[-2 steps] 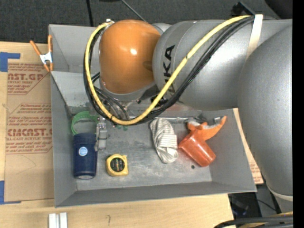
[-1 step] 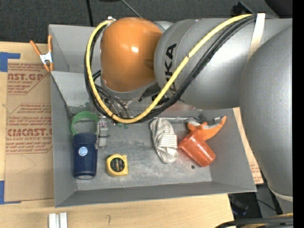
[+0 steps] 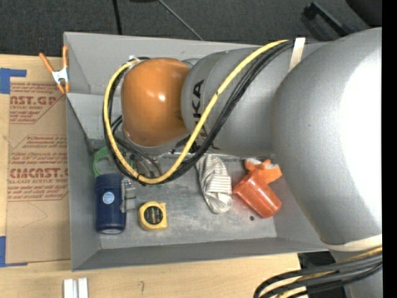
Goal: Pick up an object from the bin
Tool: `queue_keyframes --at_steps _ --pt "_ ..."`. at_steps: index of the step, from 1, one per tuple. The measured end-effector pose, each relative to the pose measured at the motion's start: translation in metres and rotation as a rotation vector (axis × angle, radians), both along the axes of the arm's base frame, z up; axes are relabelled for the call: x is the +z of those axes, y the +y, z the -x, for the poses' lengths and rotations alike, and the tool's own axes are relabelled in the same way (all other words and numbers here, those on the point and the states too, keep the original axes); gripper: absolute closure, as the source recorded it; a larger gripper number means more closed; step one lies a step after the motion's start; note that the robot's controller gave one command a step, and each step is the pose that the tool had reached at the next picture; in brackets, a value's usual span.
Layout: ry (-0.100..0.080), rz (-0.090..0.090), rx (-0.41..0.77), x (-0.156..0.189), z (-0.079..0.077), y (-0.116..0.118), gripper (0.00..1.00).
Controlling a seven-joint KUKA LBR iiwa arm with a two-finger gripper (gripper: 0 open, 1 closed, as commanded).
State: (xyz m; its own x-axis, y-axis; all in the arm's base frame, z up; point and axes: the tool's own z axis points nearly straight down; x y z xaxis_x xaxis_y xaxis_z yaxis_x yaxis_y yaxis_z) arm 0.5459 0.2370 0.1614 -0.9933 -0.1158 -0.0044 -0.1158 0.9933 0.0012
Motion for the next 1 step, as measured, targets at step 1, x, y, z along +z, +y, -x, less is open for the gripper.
queue_keyframes --at_steps 1 --pt "0.003 0.002 0.440 -0.0145 0.0159 0.0051 0.00"
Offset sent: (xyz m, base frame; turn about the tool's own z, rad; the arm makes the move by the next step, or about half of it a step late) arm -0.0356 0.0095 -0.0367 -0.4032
